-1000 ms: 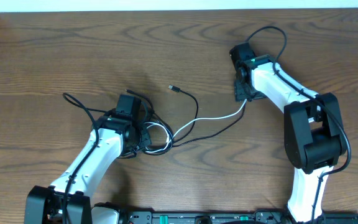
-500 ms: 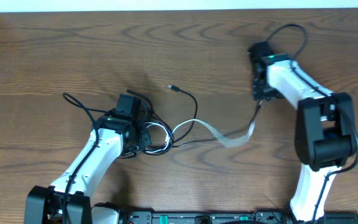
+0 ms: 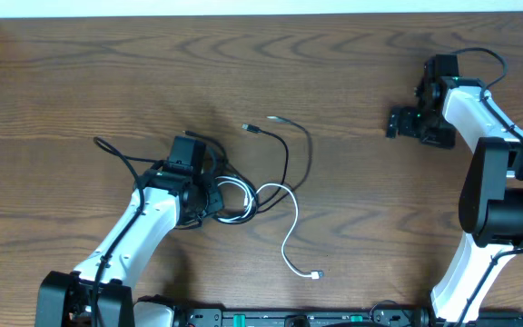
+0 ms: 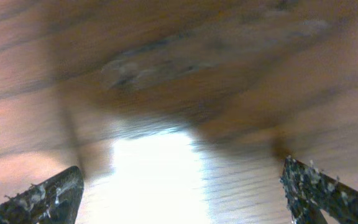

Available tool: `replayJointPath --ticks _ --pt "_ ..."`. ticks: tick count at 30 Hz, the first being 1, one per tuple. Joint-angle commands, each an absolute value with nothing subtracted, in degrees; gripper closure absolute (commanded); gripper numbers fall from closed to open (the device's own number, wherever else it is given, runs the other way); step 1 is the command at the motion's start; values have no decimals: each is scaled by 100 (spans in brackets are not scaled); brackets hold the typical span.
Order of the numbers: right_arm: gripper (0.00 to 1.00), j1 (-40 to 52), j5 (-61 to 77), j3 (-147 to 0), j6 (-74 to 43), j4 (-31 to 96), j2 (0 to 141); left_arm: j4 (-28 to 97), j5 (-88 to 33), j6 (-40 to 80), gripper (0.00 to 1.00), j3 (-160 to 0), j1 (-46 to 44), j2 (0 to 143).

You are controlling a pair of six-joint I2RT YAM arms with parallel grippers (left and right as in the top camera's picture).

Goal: Untangle cables

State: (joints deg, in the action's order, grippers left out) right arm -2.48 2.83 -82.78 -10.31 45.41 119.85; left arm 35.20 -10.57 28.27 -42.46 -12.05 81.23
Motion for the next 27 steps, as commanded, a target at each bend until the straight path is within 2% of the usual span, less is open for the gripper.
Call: replayJointPath --ticks 1,9,15,21,27 --pt "2 -60 2740 -7968 -82 4519 12479 3330 -1776 2777 92 -4233 -1109 8171" --pt "27 19 5085 -7968 1155 4593 12479 2611 -3592 1914 92 -4233 -816 8171" --pt "21 180 6770 -7968 2174 4858 12477 2447 -3924 1457 92 -4233 -740 8171" --pt "22 674 6941 -7968 2453 4814 12477 2040 -5048 985 92 -4233 -740 8171" --pt "32 1286 7229 -7968 2453 4558 12477 1562 -5509 989 92 -4233 -740 8171"
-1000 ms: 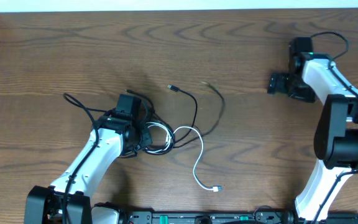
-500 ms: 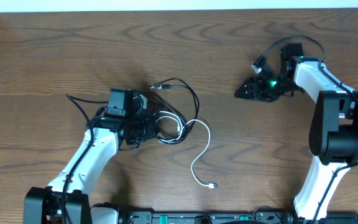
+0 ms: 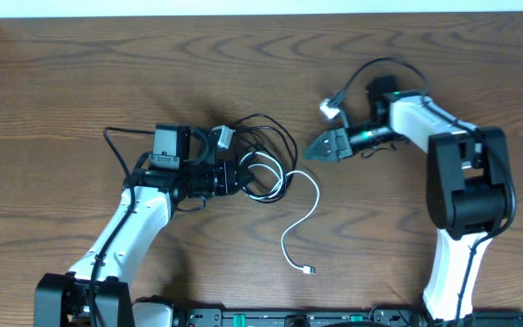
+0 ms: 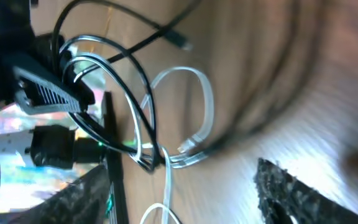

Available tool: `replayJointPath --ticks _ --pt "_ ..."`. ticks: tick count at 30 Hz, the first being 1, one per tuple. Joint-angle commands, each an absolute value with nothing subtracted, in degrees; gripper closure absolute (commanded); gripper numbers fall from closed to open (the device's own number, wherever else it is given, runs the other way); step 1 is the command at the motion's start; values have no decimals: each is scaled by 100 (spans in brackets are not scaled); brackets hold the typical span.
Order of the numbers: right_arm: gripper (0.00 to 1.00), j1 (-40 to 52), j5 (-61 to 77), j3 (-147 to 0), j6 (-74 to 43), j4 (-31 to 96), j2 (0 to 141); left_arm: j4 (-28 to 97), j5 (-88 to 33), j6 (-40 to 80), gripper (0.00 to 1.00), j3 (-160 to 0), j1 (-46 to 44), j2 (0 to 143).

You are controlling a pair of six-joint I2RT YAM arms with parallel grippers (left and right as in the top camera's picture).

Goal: Untangle cables

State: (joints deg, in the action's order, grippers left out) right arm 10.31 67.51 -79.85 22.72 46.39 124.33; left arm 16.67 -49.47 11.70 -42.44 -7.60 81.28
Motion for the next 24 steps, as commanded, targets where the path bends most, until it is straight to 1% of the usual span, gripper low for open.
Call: replayJointPath --ticks 1,2,3,11,16,19,20,21,22,24 --pt "38 1365 7293 -7968 2453 4519 12477 1546 -5505 989 92 -4233 -742 8171" --pt "44 1450 7365 -7968 2451 4475 12477 1549 -5505 989 92 -4233 -742 8171" --pt "46 1525 7413 -7970 2451 4438 12477 1553 -5505 989 92 -4233 -742 8171" --pt "44 1964 7400 -7970 2451 4156 12477 1570 -5505 1013 92 -4233 -742 8171" --pt "51 2193 6997 -7970 2394 3927 12477 1573 -5507 1118 92 -4233 -742 8171" --pt "54 2357 6233 -7970 2064 3704 12477 1570 -5505 1125 92 -4233 -742 8171" --pt "59 2412 5951 -7970 1887 3625 12477 1570 -5505 1125 92 -4233 -742 8171" --pt "69 2508 5378 -7970 1479 3468 12477 1570 -5502 1125 92 -4233 -742 8171" --pt "74 2558 5011 -7970 1205 3387 12477 1570 -5496 1122 92 -4233 -742 8171" --pt "90 2668 3913 -7970 460 3253 12477 1575 -5422 1122 92 -4233 -742 8171"
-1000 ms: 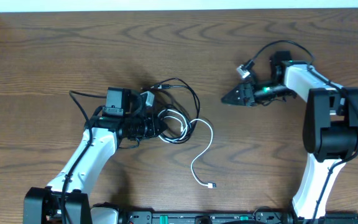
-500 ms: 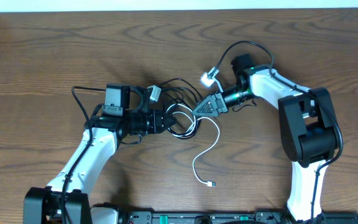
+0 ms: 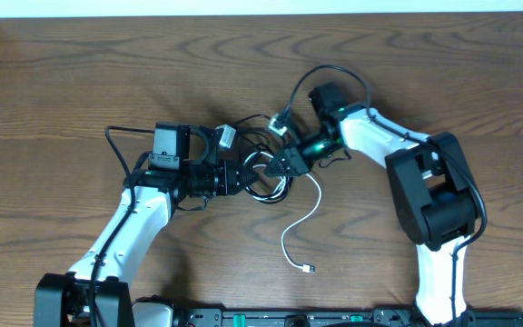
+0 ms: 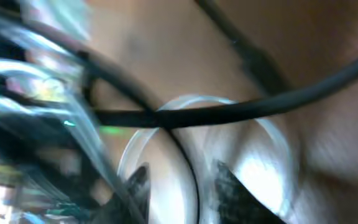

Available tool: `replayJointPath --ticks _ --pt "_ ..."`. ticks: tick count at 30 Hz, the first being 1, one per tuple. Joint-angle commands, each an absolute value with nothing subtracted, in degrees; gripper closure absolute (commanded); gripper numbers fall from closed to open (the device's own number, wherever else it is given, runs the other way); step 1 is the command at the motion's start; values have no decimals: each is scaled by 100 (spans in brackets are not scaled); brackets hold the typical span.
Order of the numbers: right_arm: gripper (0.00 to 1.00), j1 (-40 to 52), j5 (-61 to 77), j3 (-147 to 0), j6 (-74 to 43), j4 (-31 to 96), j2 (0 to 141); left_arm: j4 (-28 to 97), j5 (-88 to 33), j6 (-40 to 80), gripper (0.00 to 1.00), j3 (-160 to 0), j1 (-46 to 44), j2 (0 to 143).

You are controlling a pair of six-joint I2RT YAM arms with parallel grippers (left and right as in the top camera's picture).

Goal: Untangle cables

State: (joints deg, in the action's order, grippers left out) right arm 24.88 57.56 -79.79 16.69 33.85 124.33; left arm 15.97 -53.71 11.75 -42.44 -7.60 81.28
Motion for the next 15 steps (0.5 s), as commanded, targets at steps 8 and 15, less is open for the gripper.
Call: replayJointPath --ticks 8,15 --pt "99 2856 1664 -7970 -469 3297 12477 2018 -3476 2047 92 -4233 -740 8171" --pt "99 2862 2036 -7970 -471 3286 12477 2534 -1935 2499 86 -4233 -740 8171"
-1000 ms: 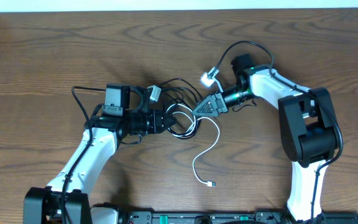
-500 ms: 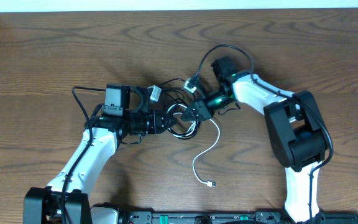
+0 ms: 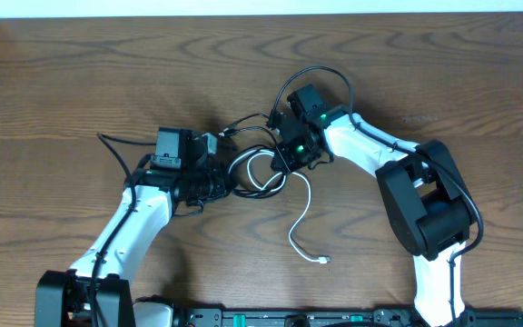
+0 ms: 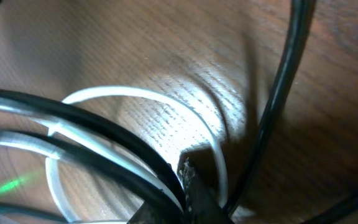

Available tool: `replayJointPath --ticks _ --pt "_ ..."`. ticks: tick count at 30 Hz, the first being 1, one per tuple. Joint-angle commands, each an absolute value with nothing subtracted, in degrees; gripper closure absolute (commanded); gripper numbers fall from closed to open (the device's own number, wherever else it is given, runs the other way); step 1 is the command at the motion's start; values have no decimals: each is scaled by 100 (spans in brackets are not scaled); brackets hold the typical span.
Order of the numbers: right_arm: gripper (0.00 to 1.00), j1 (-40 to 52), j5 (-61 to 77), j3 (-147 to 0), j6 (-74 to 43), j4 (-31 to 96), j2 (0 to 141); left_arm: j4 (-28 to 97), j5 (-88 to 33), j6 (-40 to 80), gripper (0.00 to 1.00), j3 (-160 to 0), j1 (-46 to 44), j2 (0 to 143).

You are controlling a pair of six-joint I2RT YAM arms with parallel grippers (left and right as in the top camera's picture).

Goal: Untangle cables

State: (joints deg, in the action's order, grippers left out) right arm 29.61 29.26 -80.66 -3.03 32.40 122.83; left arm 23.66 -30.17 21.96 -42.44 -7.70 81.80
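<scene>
A tangle of black cable [image 3: 254, 127] and white cable [image 3: 301, 216] lies at the middle of the table. The white cable's free plug [image 3: 324, 261] trails toward the front. My left gripper [image 3: 223, 180] is shut on the left side of the tangle. From the right, my right gripper [image 3: 282, 162] is shut on its strands. In the right wrist view its fingertips [image 4: 191, 186] meet, pinching a black cable [image 4: 135, 152] with a white strand beside it. A white loop [image 4: 135, 94] and another black cable [image 4: 278, 93] lie on the wood behind.
The brown wooden table [image 3: 443, 64] runs to a white strip along the back. My right arm's upper link [image 3: 425, 204] stands at the right front. The left arm [image 3: 125, 232] stretches from the left front.
My right gripper's fingers were apart at the tangle and are now shut on its strands. The white cable's free plug has shifted slightly right. The left gripper sits a little further left.
First my left gripper held the tangle low on the table while my right gripper stood open at the far right. Then the left had turned the tangle toward the right gripper, which was open at mid-table. Then the right was at the tangle, and now grips it.
</scene>
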Motion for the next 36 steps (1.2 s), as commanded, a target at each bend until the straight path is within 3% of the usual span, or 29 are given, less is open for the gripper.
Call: replayJointPath --ticks 1,6,10,13,18,23,36 --pt "99 2862 2158 -7970 -471 3275 12477 2613 -1754 2519 86 -4233 -740 8171" --pt "99 2860 2265 -7970 -471 3269 12477 2926 -982 2759 85 -4230 -740 8171" --pt "99 2860 2499 -7970 -464 3251 12477 3035 -961 2845 68 -4233 -740 8171" --pt "99 2851 3162 -7977 -204 3236 12470 2961 -2196 2137 50 -4261 -740 8169" --pt "99 2805 3913 -7992 158 3275 12427 2950 -3662 1096 36 -4418 -740 8165" --pt "99 2805 4628 -7992 572 3387 12287 2856 -4401 714 32 -4530 -740 8152" --pt "99 2805 6213 -7992 1551 3767 11869 2738 -3787 823 34 -4528 -740 8154"
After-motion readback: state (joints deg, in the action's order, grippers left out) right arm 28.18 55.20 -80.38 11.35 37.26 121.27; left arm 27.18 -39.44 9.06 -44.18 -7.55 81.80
